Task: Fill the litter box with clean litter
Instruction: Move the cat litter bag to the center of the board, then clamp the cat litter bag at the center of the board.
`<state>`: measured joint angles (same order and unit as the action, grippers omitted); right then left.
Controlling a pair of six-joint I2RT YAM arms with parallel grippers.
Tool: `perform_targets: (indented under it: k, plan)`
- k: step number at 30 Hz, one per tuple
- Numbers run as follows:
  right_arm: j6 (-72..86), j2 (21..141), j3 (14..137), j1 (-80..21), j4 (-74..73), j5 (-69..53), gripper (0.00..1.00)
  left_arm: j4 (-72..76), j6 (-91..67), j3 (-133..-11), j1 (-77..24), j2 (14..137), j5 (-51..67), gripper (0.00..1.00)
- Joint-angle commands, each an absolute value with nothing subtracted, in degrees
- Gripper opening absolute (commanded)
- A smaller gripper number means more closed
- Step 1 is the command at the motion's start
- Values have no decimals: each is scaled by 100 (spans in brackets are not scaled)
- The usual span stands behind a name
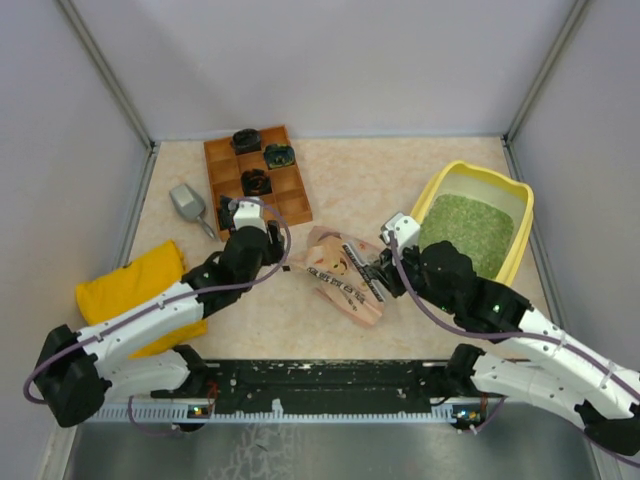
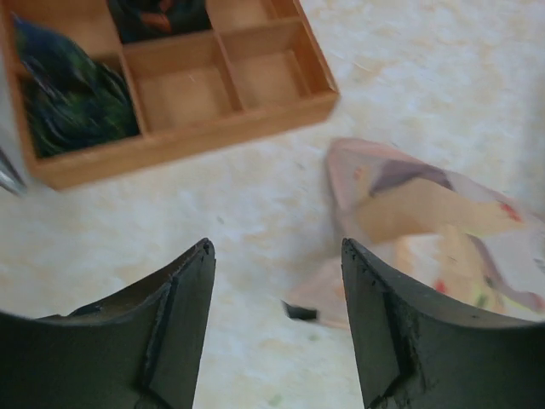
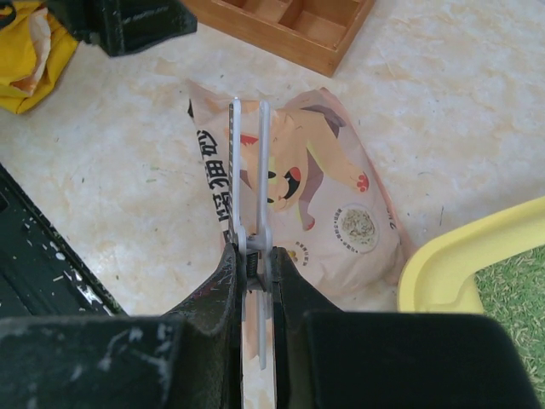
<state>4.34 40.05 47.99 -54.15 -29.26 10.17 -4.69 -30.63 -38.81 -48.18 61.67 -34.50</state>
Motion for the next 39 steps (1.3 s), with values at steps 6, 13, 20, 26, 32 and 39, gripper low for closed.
perform_targets:
  k: [6, 13, 20, 26, 32, 39]
  plan:
    - [-22, 4068, 5057, -5434, -2558, 773, 0, 1698, 3227, -3369, -3964, 5920, -1748, 70]
    - [-6, 3592, 5007, -5440, -2658, 854, 0, 1621, 5436, -2446, -3766, 5197, 822, 72]
    - [-42, 3229, 4867, -5437, -2563, 783, 0, 1267, 5960, -2594, -3363, 5626, 1931, 64]
    - [29, 3149, 4727, -5439, -2561, 736, 0, -235, 6362, -3472, -2892, 6239, 2910, 55]
    - [-22, 3049, 4574, -5437, -2391, 699, 0, -268, 6489, -3455, -2848, 6460, 3171, 56]
    - [-97, 3134, 4570, -5432, -2318, 587, 0, -521, 6804, -3599, -2848, 6838, 3238, 56]
